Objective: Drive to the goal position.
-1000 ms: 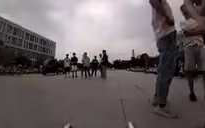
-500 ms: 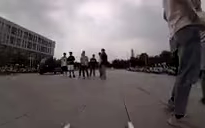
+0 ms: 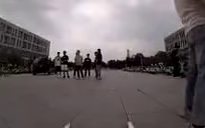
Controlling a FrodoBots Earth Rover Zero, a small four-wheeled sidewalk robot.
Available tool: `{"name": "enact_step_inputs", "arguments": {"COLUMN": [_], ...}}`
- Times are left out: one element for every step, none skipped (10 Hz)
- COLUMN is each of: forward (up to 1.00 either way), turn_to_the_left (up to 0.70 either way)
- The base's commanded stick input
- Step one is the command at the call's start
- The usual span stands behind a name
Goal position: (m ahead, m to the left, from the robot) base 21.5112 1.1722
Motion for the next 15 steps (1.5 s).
{"name": "enact_step_inputs", "arguments": {"forward": [0.70, 0.70, 0.70, 0.70, 0.70, 0.70, 0.70, 0.70, 0.70, 0.70, 0.70, 0.70, 0.70, 0.70, 0.70], "turn_to_the_left": [-0.14, -0.14, -0.14, -0.14, -0.14, -0.14, -0.14, -0.14, -0.14, -0.14, -0.14, -0.14, -0.14, -0.14, -0.14]}}
